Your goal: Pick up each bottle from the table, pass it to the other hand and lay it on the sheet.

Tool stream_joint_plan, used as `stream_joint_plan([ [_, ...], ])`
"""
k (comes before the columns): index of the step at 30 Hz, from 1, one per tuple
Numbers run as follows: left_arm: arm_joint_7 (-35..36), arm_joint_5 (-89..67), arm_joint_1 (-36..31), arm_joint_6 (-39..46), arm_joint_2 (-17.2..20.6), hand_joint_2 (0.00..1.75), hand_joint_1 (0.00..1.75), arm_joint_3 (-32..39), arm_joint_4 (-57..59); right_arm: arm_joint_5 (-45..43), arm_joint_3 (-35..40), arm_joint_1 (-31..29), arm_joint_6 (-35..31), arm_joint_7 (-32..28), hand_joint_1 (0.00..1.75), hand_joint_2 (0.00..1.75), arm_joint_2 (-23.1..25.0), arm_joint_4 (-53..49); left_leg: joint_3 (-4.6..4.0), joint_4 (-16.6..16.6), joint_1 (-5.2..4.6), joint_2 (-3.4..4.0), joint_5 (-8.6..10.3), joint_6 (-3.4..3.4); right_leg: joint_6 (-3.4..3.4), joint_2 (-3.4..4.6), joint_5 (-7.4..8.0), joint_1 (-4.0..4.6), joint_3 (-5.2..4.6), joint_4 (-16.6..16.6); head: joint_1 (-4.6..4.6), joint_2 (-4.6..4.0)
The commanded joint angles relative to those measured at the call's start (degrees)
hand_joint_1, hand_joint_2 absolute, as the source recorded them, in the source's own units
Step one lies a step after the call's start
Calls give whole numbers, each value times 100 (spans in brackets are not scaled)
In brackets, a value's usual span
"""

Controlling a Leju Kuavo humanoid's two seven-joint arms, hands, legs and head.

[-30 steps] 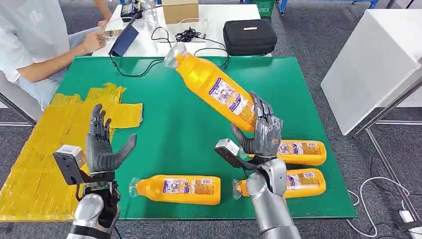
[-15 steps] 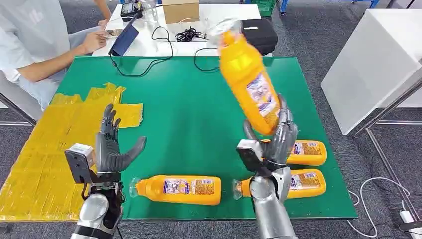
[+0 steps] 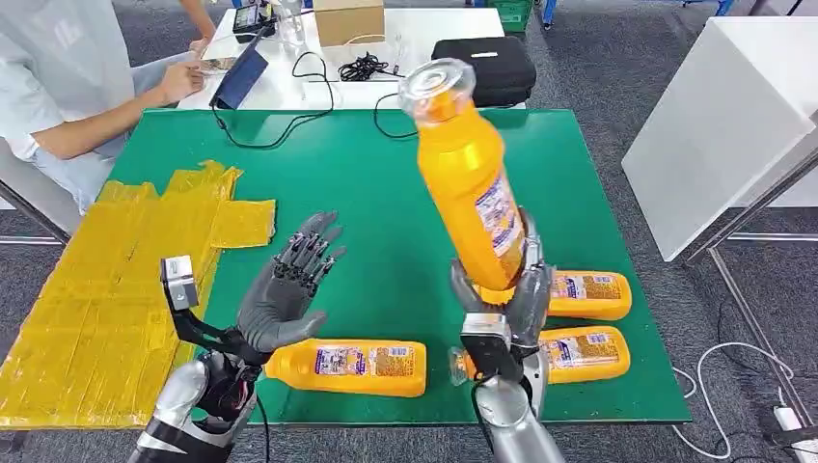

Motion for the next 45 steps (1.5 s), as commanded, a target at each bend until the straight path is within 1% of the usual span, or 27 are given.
stream_joint_plan([
  [1,41,113,-246,-30,355,175,0,-366,154,12,485,-359,-1,3,175,175,-169,724,20,-6,1,4,-6,-2,-3,-1,-5,2,19,-5,0,0],
  [3,26,219,-230,-53,368,175,0,-373,130,47,578,-401,41,34,175,175,-188,792,34,-5,4,4,-12,-3,-5,-3,-10,6,34,-7,0,0],
  [4,29,268,-213,-81,385,175,0,-382,110,119,628,-431,16,56,175,175,-175,860,21,-4,2,3,-8,-2,-3,0,-5,3,22,-6,2,0],
  [7,15,368,-159,-145,421,175,0,-406,25,209,743,-509,22,111,175,175,-148,1055,43,-6,5,13,-17,-4,-6,6,-12,6,41,-8,2,0],
  [8,11,382,-158,-162,434,175,0,-421,7,234,785,-546,45,136,175,175,-148,1137,23,-5,1,7,-8,-3,-4,2,-6,2,23,-6,2,0],
  [11,3,412,-177,-177,434,175,0,-430,11,327,904,-631,92,193,175,175,-137,1379,38,-7,4,7,-14,-6,-8,1,-11,5,38,-7,0,0],
  [12,2,415,-184,-177,433,175,0,-428,15,337,915,-631,78,199,175,175,-124,1403,17,-6,0,5,-5,-3,-4,2,-3,0,18,-6,0,0],
  [14,2,415,-184,-177,433,175,0,-428,15,337,915,-631,78,199,175,175,-124,1403,36,-6,4,8,-13,-6,-8,2,-10,5,36,-6,0,0],
  [15,2,415,-184,-177,433,175,0,-428,15,337,915,-631,78,199,175,175,-124,1403,20,-4,2,2,-6,-4,-6,-2,-5,3,21,-5,0,0],
  [17,2,415,-184,-177,433,175,0,-428,15,337,915,-631,78,199,175,175,-124,1403,34,-4,4,1,-13,-6,-8,-5,-12,6,36,-4,0,0],
  [18,2,415,-184,-177,433,175,0,-428,15,337,915,-631,78,199,175,175,-124,1403,20,-4,1,2,-7,-3,-4,-1,-5,2,21,-5,0,0],
  [21,2,415,-184,-177,433,175,0,-428,15,337,915,-631,78,199,175,175,-124,1403,41,-2,5,8,-18,-5,-7,0,-14,7,42,-4,0,0],
  [22,2,415,-184,-177,433,175,0,-428,15,337,915,-631,78,199,175,175,-124,1403,21,-4,1,0,-8,-3,-4,-4,-7,2,23,-5,0,0],
  [23,2,415,-184,-177,433,175,0,-428,15,337,915,-631,78,199,175,175,-124,1403,29,-3,3,0,-12,-4,-5,-5,-11,4,32,-5,0,0],
  [24,2,415,-184,-177,433,175,0,-428,15,337,915,-631,78,199,175,175,-124,1403,14,-3,1,0,-6,-2,-3,-3,-5,1,17,-4,0,0],
  [25,2,415,-184,-177,433,175,0,-428,15,337,915,-631,78,199,175,175,-124,1403,23,-2,2,2,-11,-3,-5,-3,-9,3,25,-4,0,0],
  [26,2,415,-184,-177,433,175,0,-428,15,337,915,-631,78,199,175,175,-124,1403,11,-2,0,0,-5,-2,-3,-2,-4,0,14,-3,0,0],
  [28,2,415,-184,-177,433,175,0,-428,15,337,915,-631,78,199,175,175,-124,1403,29,-2,3,3,-14,-4,-6,-3,-12,4,31,-3,0,0],
  [29,2,415,-184,-177,433,175,0,-428,15,337,915,-631,78,199,175,175,-124,1403,20,-3,2,1,-9,-3,-5,-3,-8,3,22,-3,0,0],
  [30,2,415,-184,-177,433,175,0,-428,15,337,915,-631,78,199,175,175,-124,1403,29,-1,3,2,-13,-5,-7,-4,-11,4,31,-2,0,0],
  [32,2,415,-184,-177,433,175,0,-428,15,337,915,-631,78,199,175,175,-124,1403,8,-2,0,0,-4,-2,-3,-3,-3,0,11,-3,0,0],
  [35,2,415,-184,-177,433,175,0,-428,15,337,915,-631,78,199,175,175,-124,1403,25,-2,1,1,-11,-4,-6,-4,-10,2,27,-2,0,0],
  [40,2,415,-184,-177,433,175,0,-428,15,337,915,-631,78,199,175,175,-124,1403,12,-2,0,-1,-5,-2,-3,-3,-5,1,14,-3,0,0],
  [42,2,415,-184,-177,433,175,0,-428,15,337,915,-631,78,199,175,175,-124,1403,29,-1,3,1,-14,-4,-5,-4,-12,5,31,-3,2,0],
  [44,2,415,-184,-177,433,175,0,-428,15,337,915,-631,78,199,175,175,-124,1403,9,-2,0,-1,-4,-1,-3,-3,-4,0,12,-3,0,0],
  [45,2,415,-184,-177,433,175,0,-428,15,337,915,-631,78,199,175,175,-124,1403,21,-2,1,1,-10,-2,-4,-4,-9,2,23,-3,0,0],
])
